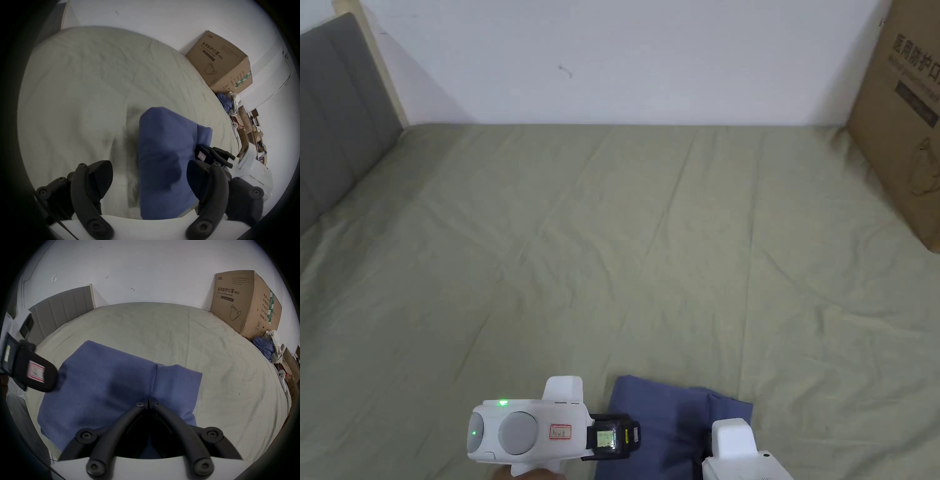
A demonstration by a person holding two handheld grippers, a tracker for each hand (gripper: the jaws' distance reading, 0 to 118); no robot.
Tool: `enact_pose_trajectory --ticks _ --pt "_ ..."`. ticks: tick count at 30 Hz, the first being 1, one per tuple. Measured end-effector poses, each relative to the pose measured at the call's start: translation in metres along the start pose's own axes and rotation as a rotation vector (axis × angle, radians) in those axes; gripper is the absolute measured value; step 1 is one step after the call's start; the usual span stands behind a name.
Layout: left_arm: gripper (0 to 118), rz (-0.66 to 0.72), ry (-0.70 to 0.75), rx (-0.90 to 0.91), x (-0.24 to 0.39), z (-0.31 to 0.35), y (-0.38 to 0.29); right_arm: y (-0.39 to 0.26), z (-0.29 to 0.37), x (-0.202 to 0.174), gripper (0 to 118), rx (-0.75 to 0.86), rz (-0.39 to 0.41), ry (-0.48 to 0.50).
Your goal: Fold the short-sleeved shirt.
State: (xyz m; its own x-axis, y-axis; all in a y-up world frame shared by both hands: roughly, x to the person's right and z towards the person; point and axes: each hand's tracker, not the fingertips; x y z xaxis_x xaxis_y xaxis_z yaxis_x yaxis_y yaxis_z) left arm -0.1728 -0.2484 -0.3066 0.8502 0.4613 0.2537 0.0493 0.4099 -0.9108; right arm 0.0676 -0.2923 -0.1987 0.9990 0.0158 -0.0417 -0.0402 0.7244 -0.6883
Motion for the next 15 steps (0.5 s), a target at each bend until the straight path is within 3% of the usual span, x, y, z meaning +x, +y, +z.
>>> enact_pose_trajectory --ticks 4,6,11,15 --pt "59 0.018 -0.102 -0.033 -0.003 -0.016 0.008 -0.001 -0.002 0.002 0 -0.003 -0.001 0.004" --pt "58 0.022 -0.109 -0.061 -0.002 -0.022 0.009 -0.001 -0.002 0.002 0 -0.004 -0.002 0.005" --pt "34 0.041 -0.126 -0.077 -0.008 -0.022 0.011 0.004 -0.001 0.004 0 -0.016 -0.002 0.015" --pt "24 0.006 -0.088 -0.067 0.004 -0.013 0.013 0.018 0.011 0.011 0 -0.027 -0.02 0.051"
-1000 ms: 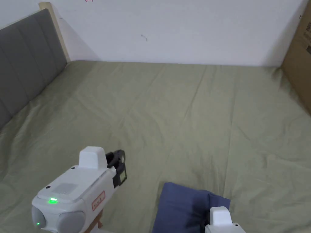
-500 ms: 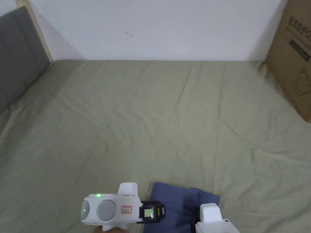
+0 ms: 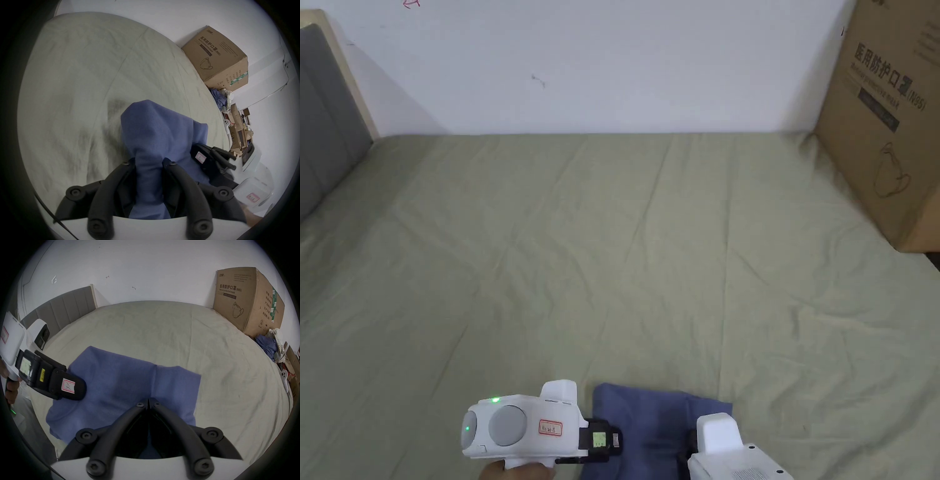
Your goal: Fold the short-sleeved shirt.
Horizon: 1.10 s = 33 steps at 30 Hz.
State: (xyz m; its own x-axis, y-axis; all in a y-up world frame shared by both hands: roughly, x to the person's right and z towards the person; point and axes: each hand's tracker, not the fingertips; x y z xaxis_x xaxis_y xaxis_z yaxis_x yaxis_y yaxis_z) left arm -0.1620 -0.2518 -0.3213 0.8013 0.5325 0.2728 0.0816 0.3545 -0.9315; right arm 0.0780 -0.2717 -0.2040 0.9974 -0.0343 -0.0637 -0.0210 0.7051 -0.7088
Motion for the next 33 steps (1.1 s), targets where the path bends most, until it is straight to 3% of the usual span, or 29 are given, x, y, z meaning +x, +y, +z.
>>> enact_pose_trajectory --ticks 4,11,23,29,33 --pt "22 -0.027 0.0 0.02 -0.006 0.023 0.01 0.022 0.03 0.004 0 0.089 0.039 0.004" --pt "22 -0.101 0.229 0.078 -0.078 0.113 0.047 0.057 0.063 0.006 0 0.207 0.052 -0.012" --pt "22 0.045 0.581 0.118 -0.248 0.263 0.086 0.1 0.058 -0.02 0 0.264 0.075 0.001" --pt "22 0.123 0.612 0.101 -0.293 0.283 0.087 0.11 0.047 -0.028 0 0.264 0.075 -0.007" --pt "23 0.135 0.607 0.092 -0.29 0.272 0.086 0.114 0.043 -0.03 0 0.252 0.089 -0.016"
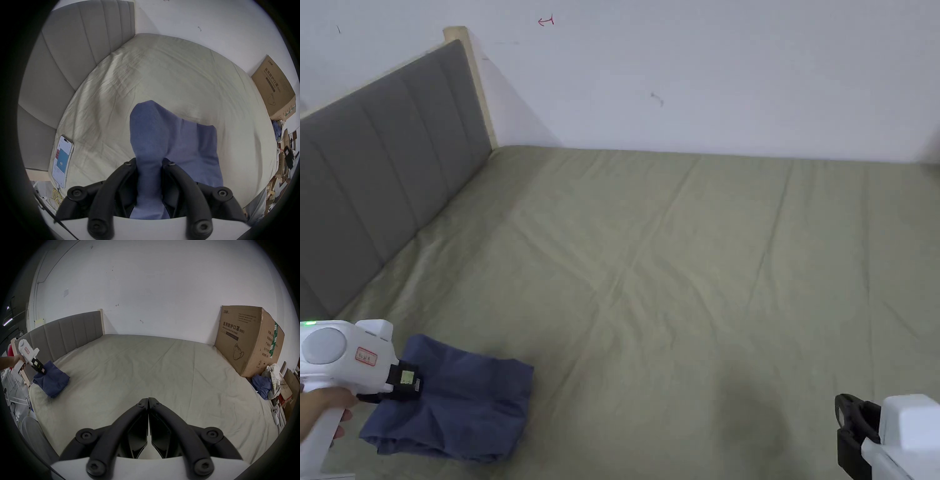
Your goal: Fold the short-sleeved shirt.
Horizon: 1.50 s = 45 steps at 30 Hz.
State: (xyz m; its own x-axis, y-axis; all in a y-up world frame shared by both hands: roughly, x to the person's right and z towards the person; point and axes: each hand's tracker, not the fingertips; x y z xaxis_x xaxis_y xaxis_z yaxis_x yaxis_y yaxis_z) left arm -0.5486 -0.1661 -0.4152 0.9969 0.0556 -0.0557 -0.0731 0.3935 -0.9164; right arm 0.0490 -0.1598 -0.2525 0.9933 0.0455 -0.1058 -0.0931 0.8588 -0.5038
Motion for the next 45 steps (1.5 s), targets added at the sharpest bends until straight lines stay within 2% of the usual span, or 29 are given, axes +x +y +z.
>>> enact_pose_trajectory --ticks 2,3,5,7,8,15,21,28,37,42,45 --pt "29 0.0 0.011 0.001 0.002 -0.002 0.0 0.0 0.0 0.001 0 0.002 -0.002 -0.002" --pt "39 0.003 0.009 0.001 0.002 -0.001 0.0 0.001 0.0 0.001 0 0.002 -0.003 -0.004" --pt "71 0.018 0.05 0.008 0.002 -0.002 0.001 0.002 0.003 0.003 0 0.005 -0.002 -0.008" --pt "91 0.042 0.056 0.038 0.006 0.006 0.0 0.003 0.007 0.005 0 0.012 -0.006 -0.009" --pt "93 0.064 0.051 0.08 0.009 0.013 0.0 0.005 0.009 0.007 0 0.016 -0.011 -0.009" --pt "93 0.028 0.037 0.171 0.034 0.055 0.003 0.022 0.038 0.016 0 0.087 -0.024 -0.017" --pt "92 -0.018 0.044 0.426 0.077 0.124 -0.003 0.053 0.072 0.029 0 0.197 -0.021 -0.029" --pt "88 -0.051 0.057 0.791 0.153 0.214 -0.03 0.096 0.113 0.042 0 0.309 -0.002 -0.087" --pt "86 -0.091 0.058 1.132 0.254 0.259 -0.074 0.119 0.151 0.063 0 0.411 -0.001 -0.15" --pt "72 -0.098 0.015 1.221 0.296 0.25 -0.095 0.118 0.164 0.074 0 0.442 -0.01 -0.176" --pt "41 -0.102 -0.008 1.255 0.319 0.242 -0.108 0.115 0.17 0.079 0 0.453 -0.014 -0.184"
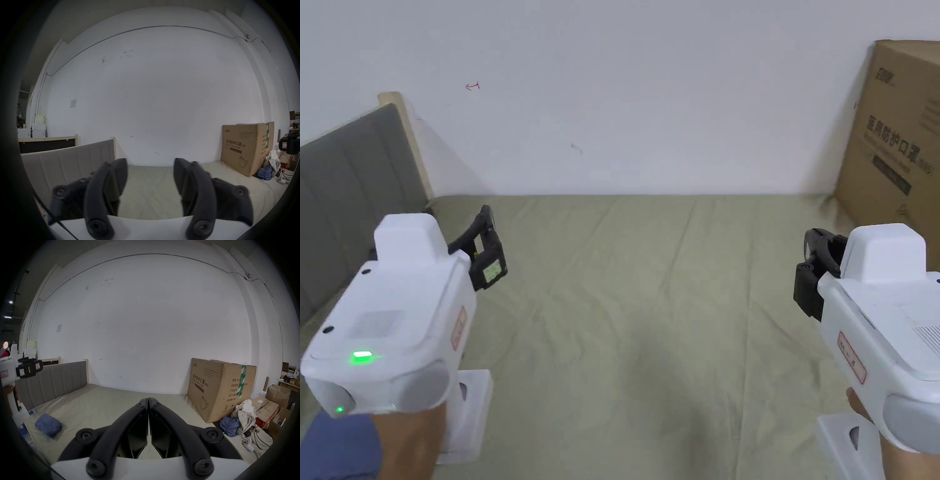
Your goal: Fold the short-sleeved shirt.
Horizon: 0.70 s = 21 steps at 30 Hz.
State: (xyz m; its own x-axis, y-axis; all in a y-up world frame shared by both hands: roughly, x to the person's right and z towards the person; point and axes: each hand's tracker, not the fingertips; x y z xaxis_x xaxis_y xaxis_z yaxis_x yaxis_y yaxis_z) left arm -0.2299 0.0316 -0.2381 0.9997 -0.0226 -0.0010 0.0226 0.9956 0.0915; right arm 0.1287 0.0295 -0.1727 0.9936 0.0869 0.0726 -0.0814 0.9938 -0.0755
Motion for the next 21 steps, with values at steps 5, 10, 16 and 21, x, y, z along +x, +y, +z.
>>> enact_pose_trajectory --ticks 5,10,16,21 --pt "9 0.033 -0.122 -0.048 0.024 0.003 -0.013 -0.003 0.009 0.006 0 0.018 0.006 -0.024" --pt "0 0.025 -0.157 -0.056 0.041 0.008 -0.023 -0.006 0.013 0.008 0 0.029 0.006 -0.045" --pt "0 0.011 -0.175 -0.069 0.053 0.014 -0.026 -0.009 0.013 0.011 0 0.022 -0.002 -0.052" --pt "0 0.005 -0.18 -0.078 0.056 0.014 -0.027 -0.011 0.013 0.011 0 0.017 -0.002 -0.056"
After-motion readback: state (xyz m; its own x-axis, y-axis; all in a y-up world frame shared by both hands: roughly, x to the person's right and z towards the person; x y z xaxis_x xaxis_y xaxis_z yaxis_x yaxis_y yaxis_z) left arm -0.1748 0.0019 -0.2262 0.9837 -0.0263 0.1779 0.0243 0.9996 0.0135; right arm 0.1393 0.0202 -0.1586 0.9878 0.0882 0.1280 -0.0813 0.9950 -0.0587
